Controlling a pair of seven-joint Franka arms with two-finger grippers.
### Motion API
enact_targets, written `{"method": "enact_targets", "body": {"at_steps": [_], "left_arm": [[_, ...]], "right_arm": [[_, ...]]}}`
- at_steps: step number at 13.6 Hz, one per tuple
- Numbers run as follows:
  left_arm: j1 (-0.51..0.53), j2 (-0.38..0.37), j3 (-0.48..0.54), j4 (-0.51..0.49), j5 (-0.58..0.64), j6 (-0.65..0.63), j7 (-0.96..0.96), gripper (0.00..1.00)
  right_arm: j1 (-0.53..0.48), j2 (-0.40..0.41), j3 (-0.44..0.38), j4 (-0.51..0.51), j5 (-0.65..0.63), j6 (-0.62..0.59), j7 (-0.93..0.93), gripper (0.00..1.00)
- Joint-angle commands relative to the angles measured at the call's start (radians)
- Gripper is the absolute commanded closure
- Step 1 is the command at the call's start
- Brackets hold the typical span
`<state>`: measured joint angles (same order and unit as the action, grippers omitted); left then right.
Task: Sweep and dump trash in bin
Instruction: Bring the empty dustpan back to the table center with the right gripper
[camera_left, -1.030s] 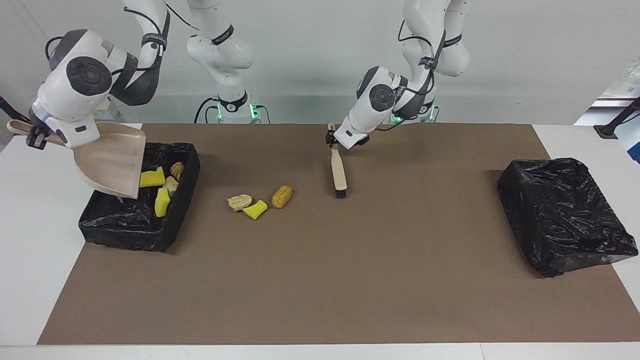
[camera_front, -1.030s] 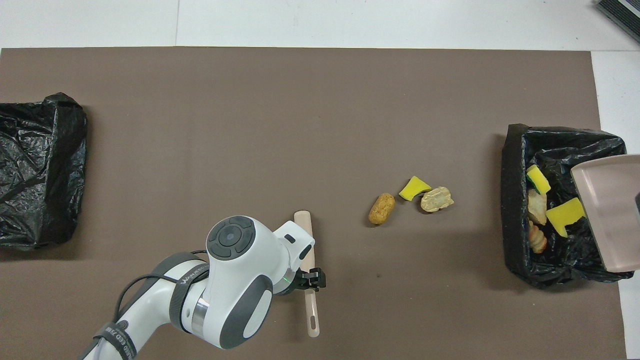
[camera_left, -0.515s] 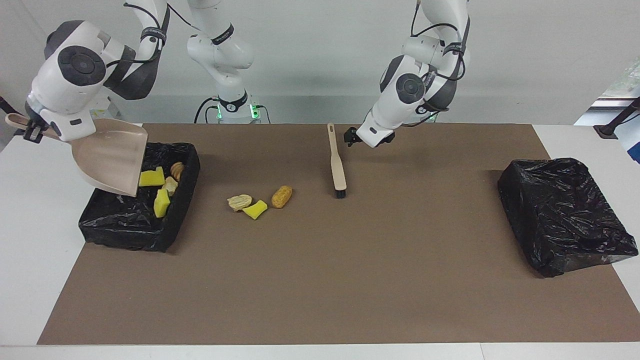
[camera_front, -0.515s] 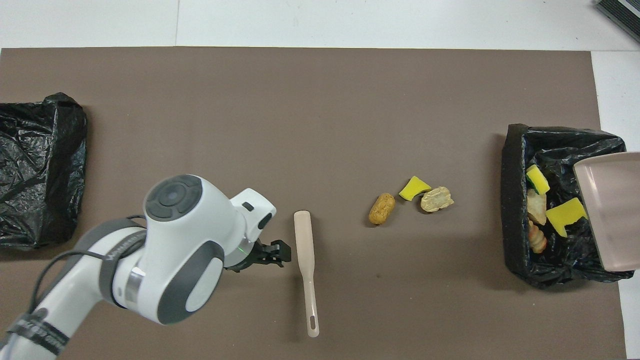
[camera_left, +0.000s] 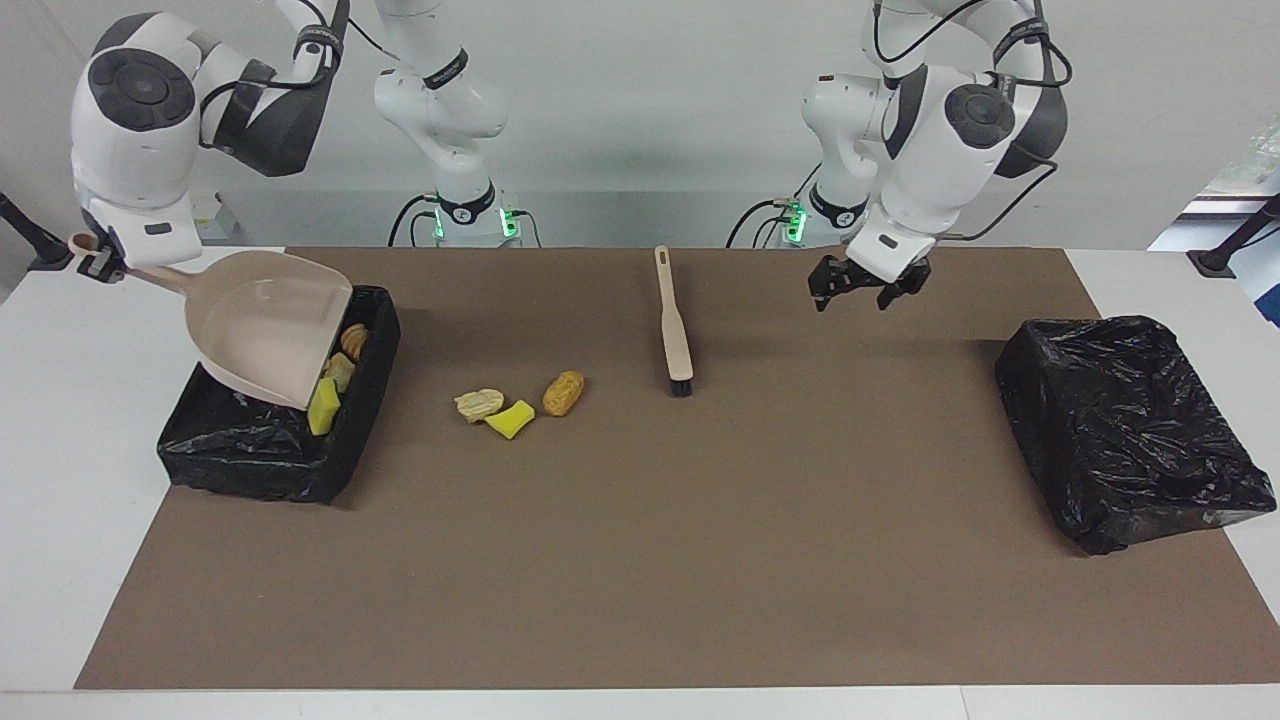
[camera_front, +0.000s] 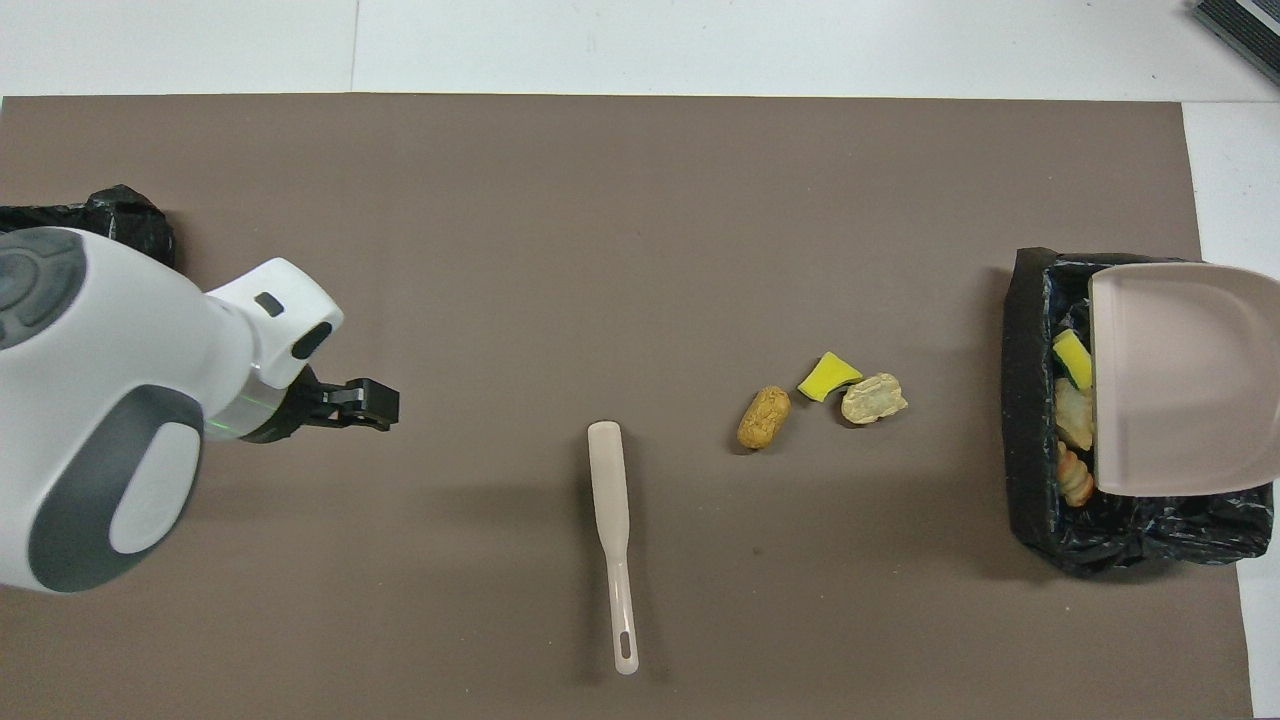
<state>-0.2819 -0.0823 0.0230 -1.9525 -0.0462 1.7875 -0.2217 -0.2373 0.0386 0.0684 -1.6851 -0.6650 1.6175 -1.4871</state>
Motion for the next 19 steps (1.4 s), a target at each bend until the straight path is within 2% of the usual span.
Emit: {"method": "enact_targets", "body": {"at_steps": [1, 3, 4, 5, 7, 8, 11, 13, 14, 15, 16, 18, 19], "left_arm": [[0.099, -0.004, 0.040, 0.075, 0.071, -0.039, 0.163, 0.00], [0.199, 0.003, 0.049, 0.145, 0.071, -0.072, 0.258, 0.00], [0.211, -0.003, 0.054, 0.176, 0.068, -0.112, 0.262, 0.00], [0.211, 0.001, 0.084, 0.257, 0.071, -0.184, 0.269, 0.00], [0.214, 0.071, 0.092, 0.402, 0.071, -0.331, 0.268, 0.00], [0.225, 0.091, 0.092, 0.449, 0.072, -0.345, 0.268, 0.00], [0.219, 0.107, 0.077, 0.460, 0.066, -0.312, 0.266, 0.00], [0.222, 0.107, 0.066, 0.451, 0.068, -0.278, 0.263, 0.00], [0.240, 0.119, 0.004, 0.454, 0.075, -0.276, 0.260, 0.00], [0.335, 0.124, -0.071, 0.454, 0.075, -0.275, 0.260, 0.00], [0.392, 0.122, -0.136, 0.452, 0.078, -0.273, 0.260, 0.00], [0.391, 0.115, -0.138, 0.449, 0.083, -0.263, 0.269, 0.00], [0.386, 0.115, -0.127, 0.449, 0.083, -0.263, 0.271, 0.00]], "right_arm": [[0.055, -0.023, 0.005, -0.011, 0.091, -0.065, 0.159, 1.00], [0.123, -0.043, 0.005, -0.040, 0.166, -0.106, 0.319, 1.00], [0.171, -0.055, 0.005, -0.056, 0.183, -0.113, 0.393, 1.00], [0.223, -0.052, 0.005, -0.058, 0.226, -0.129, 0.491, 1.00], [0.306, -0.033, 0.005, -0.059, 0.307, -0.146, 0.688, 1.00], [0.341, -0.014, 0.005, -0.058, 0.349, -0.146, 0.791, 1.00], [0.443, 0.055, 0.005, -0.038, 0.482, -0.105, 1.089, 1.00], [0.504, 0.089, 0.005, -0.027, 0.545, -0.021, 1.238, 1.00], [0.518, 0.116, 0.005, -0.010, 0.606, 0.011, 1.310, 1.00], [0.523, 0.141, 0.005, 0.002, 0.664, 0.051, 1.412, 1.00], [0.542, 0.182, 0.005, 0.016, 0.689, 0.080, 1.517, 1.00], [0.604, 0.283, 0.005, 0.089, 0.702, 0.126, 1.698, 1.00], [0.621, 0.349, 0.005, 0.152, 0.752, 0.130, 1.767, 1.00]]}}
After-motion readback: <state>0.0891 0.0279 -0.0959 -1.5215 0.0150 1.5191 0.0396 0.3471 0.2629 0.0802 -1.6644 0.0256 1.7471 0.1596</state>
